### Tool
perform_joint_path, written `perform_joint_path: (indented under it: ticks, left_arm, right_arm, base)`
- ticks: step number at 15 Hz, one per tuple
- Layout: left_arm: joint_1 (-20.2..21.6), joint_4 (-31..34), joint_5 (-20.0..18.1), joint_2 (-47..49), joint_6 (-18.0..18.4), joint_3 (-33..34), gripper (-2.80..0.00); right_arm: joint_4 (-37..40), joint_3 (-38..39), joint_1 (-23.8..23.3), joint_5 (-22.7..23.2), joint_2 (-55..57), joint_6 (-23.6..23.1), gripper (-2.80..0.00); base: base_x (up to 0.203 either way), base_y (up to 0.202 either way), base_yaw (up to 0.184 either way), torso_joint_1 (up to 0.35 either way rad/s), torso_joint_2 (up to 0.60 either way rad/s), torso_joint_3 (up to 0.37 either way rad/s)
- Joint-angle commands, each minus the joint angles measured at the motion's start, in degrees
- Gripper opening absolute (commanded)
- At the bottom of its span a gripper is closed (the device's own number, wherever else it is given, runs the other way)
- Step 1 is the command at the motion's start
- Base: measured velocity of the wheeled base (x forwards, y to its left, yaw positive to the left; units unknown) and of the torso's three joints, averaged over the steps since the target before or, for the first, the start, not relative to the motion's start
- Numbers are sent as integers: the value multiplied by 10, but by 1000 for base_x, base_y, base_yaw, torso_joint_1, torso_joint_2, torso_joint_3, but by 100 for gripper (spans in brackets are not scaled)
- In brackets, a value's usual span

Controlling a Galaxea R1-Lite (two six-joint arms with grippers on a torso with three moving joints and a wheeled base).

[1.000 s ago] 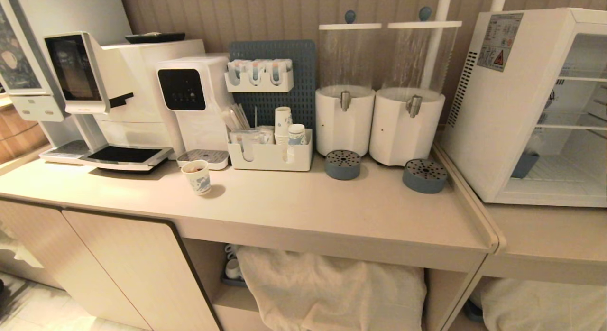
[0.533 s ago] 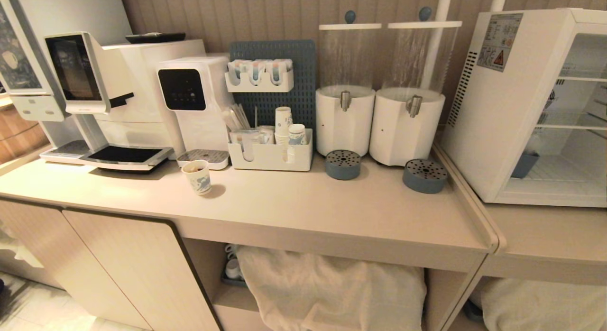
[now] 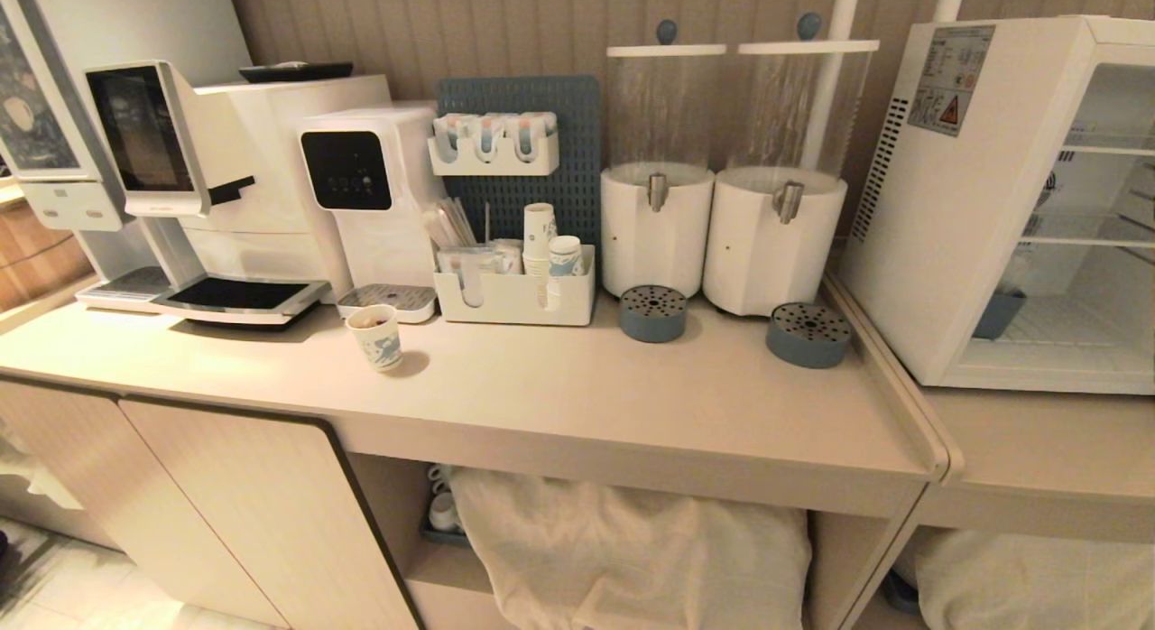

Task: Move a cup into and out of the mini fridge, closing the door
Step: Put the paper cup in the freezer

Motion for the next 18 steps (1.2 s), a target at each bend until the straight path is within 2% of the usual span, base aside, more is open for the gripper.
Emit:
perform_joint_path:
  ticks: [1, 6, 18]
  left_arm:
    - [0, 0, -1, 0, 2, 0, -280]
    - [0, 0, -1, 1, 6, 0, -280]
    - [0, 0, -1, 1, 3, 0, -280]
  right_arm:
    - [14, -6, 1, 0, 2, 5, -280]
    - [14, -6, 1, 0, 2, 5, -280]
    - [14, -6, 1, 0, 2, 6, -280]
  base:
    - [0, 0, 0, 0, 0, 0]
    - [0, -44, 2, 1, 1, 0]
    - [0, -195, -10, 2, 5, 2]
